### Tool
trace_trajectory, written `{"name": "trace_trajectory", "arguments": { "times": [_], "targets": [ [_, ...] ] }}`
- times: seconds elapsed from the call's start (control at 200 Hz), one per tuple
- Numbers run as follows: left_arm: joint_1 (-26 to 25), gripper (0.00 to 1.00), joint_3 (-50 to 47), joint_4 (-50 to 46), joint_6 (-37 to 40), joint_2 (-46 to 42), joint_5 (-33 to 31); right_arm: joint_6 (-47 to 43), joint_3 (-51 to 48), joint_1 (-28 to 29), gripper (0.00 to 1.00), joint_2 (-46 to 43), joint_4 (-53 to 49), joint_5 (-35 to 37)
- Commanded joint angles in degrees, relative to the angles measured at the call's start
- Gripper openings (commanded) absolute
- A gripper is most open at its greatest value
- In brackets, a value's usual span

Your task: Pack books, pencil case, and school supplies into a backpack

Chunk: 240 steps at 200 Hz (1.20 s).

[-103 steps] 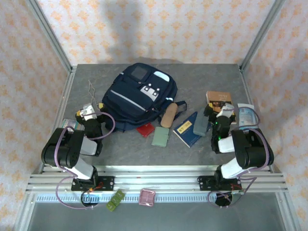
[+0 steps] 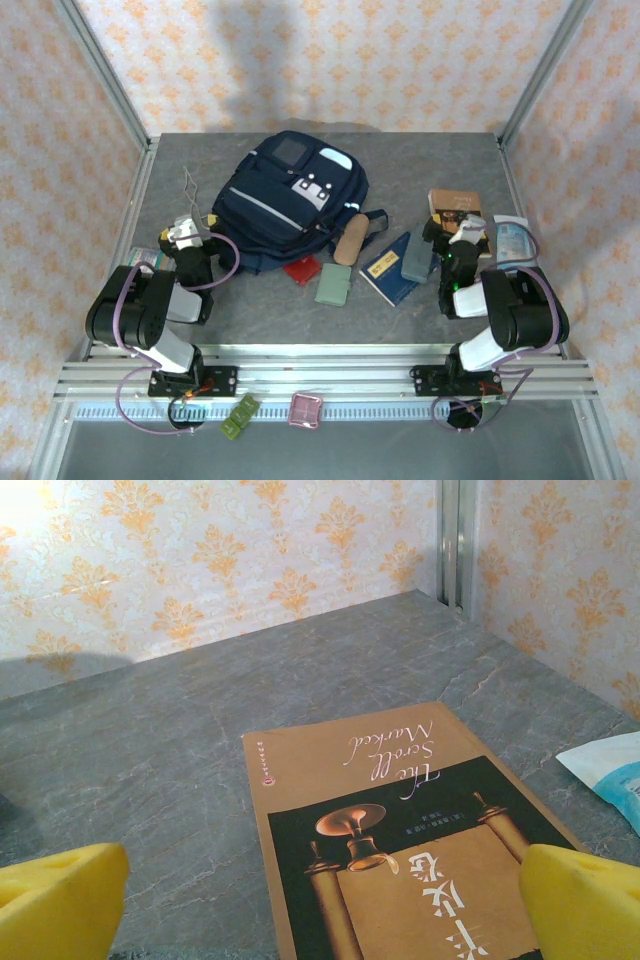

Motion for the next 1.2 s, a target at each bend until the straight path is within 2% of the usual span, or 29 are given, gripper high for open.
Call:
{"name": "trace_trajectory", "arguments": {
  "times": [0.0,0.881,0.936,1.001,1.046,1.126,1.196],
  "targets": [
    [0.0,1.0,1.1,-0.5,-0.4,-0.6,1.2,-1.0,1.0,-0.2,1.0,-0.4,0.3,-0.4],
    [0.1,1.0,1.1,-0.5,-0.6,-0.6,1.0,-0.9,1.1,-0.2,1.0,-0.8,0.6,0.3],
    [-0.3,1.0,1.5,-2.1,-1.3,-1.8,-2.6,-0.5,4.2,-0.2,1.0,-3.4,-6.6,1.6],
    [-0.4,0.99,2.1,-5.2,-0.8,-4.2,-1.5,0.1,10.5,-0.2,1.0,-7.3,-20.1,2.8],
    [-1.7,0.99,3.4,-8.6,0.0,-5.6,-4.2,2.4,14.6,-0.3,1.0,-9.5,-26.8,3.5],
    [-2.3,0.99,7.0,-17.6,0.1,-9.3,-6.0,3.3,19.2,-0.2,1.0,-10.8,-32.2,0.0],
    [-2.4,0.99,9.3,-22.6,-0.8,-12.6,-6.8,7.8,23.4,-0.2,1.0,-11.4,-37.3,-1.8]
  ]
}}
